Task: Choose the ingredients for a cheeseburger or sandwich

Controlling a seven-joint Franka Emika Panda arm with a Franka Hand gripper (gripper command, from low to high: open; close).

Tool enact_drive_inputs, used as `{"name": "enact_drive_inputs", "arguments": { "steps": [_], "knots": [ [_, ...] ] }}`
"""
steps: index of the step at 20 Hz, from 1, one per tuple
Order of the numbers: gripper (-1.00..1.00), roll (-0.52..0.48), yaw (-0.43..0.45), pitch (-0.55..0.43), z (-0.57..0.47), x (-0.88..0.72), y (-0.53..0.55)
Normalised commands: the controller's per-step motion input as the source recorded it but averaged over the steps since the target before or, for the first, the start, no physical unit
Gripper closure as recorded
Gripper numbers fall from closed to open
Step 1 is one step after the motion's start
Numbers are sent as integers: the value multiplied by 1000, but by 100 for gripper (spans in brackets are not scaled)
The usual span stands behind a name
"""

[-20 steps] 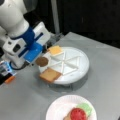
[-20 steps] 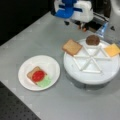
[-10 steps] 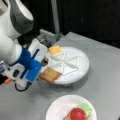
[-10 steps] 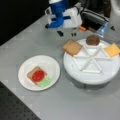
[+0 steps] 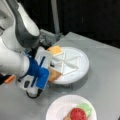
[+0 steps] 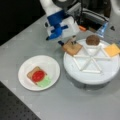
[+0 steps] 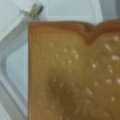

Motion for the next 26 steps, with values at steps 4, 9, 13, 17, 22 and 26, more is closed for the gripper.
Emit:
{"name": "enact_drive_inputs", "arguments": {
  "steps": [4, 9, 13, 17, 22, 26],
  "knots": [
    [-100, 299, 257, 2, -44, 272, -276],
    [-100, 233, 193, 18, -7, 177, -224],
    [-100, 215, 165, 36, -15, 62, -140],
    [-100, 202, 178, 53, -28, -23, -148],
    [-100, 108, 253, 70, -81, -124, -272],
    [-100, 57, 325, 66, -75, -135, -367]
  ]
}}
